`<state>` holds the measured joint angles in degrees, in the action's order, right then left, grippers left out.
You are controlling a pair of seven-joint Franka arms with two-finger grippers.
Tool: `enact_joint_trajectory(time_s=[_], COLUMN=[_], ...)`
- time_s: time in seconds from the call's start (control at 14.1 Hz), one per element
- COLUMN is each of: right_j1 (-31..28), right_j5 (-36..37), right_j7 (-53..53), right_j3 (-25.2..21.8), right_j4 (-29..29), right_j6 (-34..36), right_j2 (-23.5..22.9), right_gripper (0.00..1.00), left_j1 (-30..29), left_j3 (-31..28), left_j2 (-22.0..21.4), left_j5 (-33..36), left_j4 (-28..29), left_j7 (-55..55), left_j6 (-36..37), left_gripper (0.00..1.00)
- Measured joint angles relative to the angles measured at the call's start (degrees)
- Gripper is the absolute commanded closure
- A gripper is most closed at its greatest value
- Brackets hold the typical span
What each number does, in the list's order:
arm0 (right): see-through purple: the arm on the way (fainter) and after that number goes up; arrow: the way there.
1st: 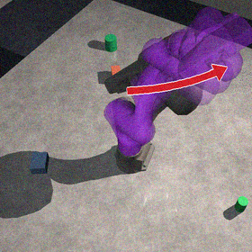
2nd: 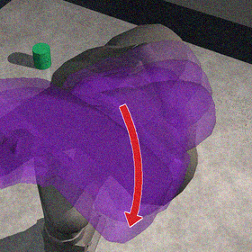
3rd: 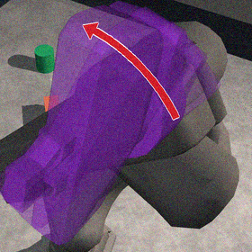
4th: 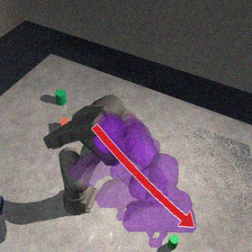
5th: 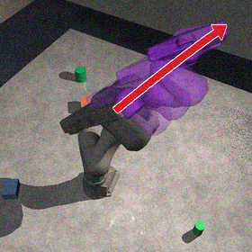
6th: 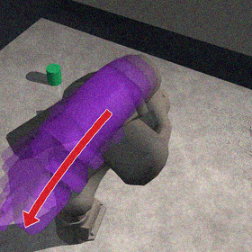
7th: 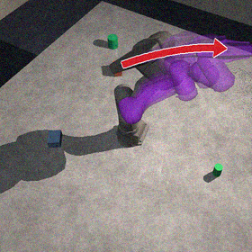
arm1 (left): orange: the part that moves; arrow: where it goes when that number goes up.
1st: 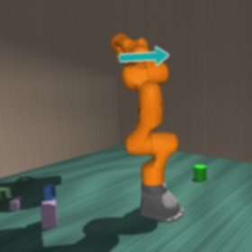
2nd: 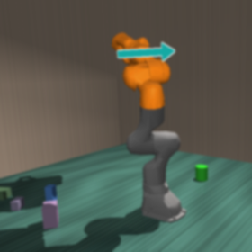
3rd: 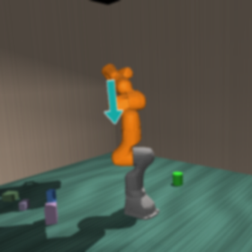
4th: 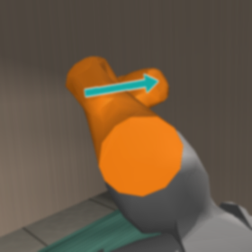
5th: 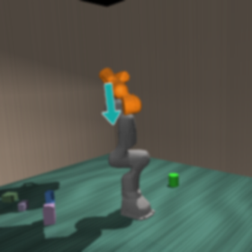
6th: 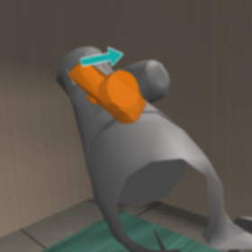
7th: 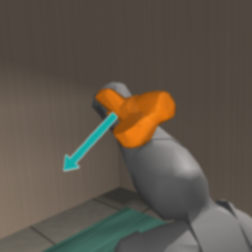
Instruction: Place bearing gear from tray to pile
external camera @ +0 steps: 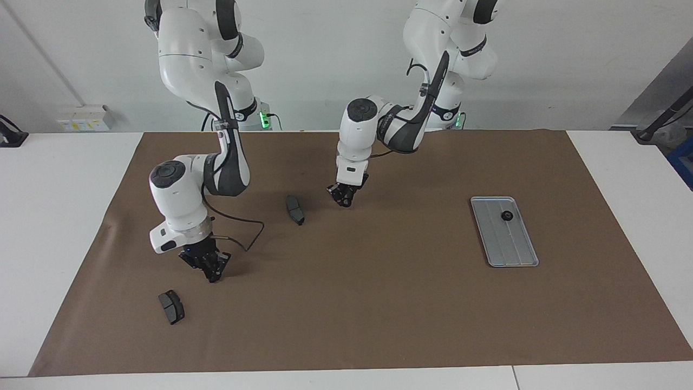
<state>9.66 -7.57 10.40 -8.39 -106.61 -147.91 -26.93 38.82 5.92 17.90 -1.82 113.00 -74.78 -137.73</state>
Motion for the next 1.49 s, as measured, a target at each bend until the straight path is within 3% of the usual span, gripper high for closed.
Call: enact_joint_trajectory(time_s=[0.28,0.35,0.43,0.5,0.85,1.21,1.49], right_j1=[0.0,0.0,0.0,0.0,1.3,8.4,16.0], right_j5=[-0.1,-0.1,-0.1,-0.1,-0.1,-0.1,-0.1], right_j7=[0.0,0.0,0.0,0.0,0.0,0.4,6.3], right_j3=[0.2,0.2,0.2,0.2,0.3,0.4,0.5], right_j4=[0.1,0.1,0.1,0.1,1.3,2.0,1.7], right_j6=[-1.1,-1.3,-1.3,-1.4,-0.9,10.4,16.6], right_j2=[-0.4,-0.6,-0.7,-0.8,0.3,7.5,10.8], right_gripper=[1.0,0.9,0.29,0.0,0.0,0.0,0.0], left_j1=[-1.9,-4.7,-8.1,-11.7,-26.7,-39.5,-46.0], left_j3=[-1.2,-1.4,-1.6,-1.6,-1.9,-2.0,-2.0], left_j2=[-0.4,-1.3,-2.6,-4.1,-6.7,-6.7,-6.8], left_j5=[0.1,0.1,0.1,0.1,0.1,0.1,0.1], left_j4=[-0.2,-0.3,-0.4,-0.4,-0.1,1.1,3.5], left_j7=[3.3,7.6,13.3,19.5,49.9,76.4,87.1], left_j6=[0.6,2.4,5.3,8.4,14.3,14.3,12.0], left_gripper=[0.01,0.01,0.01,0.02,0.02,0.04,0.07])
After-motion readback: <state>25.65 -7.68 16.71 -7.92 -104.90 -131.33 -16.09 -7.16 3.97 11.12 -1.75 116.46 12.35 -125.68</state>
